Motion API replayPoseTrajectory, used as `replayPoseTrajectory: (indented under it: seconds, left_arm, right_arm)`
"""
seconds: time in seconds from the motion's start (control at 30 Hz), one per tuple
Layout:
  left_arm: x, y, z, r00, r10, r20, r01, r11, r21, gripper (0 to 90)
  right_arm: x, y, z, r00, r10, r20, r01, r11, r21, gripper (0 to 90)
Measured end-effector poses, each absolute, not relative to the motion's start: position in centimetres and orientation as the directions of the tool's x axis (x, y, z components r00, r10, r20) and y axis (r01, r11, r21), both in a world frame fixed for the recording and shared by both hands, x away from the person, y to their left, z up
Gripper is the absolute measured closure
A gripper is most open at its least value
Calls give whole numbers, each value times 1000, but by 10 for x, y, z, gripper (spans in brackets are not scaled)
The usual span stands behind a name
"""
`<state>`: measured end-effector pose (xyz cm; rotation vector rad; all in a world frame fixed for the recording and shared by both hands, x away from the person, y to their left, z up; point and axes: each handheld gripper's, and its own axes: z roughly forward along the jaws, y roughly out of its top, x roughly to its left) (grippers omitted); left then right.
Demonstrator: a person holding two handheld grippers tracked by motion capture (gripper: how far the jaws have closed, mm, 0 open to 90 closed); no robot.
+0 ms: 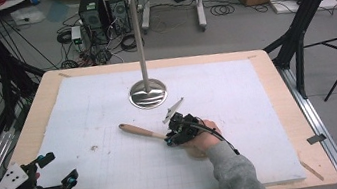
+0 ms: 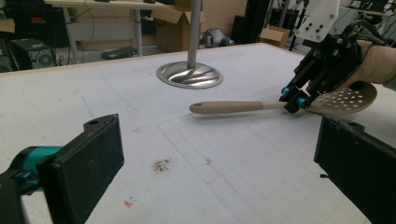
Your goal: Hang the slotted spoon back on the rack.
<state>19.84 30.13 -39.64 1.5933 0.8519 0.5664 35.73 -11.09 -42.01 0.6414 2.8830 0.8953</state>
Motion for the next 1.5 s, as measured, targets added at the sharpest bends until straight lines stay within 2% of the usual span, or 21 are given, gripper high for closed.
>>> replayPoseTrajectory:
  seconds: [1.5]
  left_arm:
    - [198,301,-396,618,781,-92,213,-53,976,18]
  right_arm:
    - [359,-153,-394,-883,456,110,385,570,726,782]
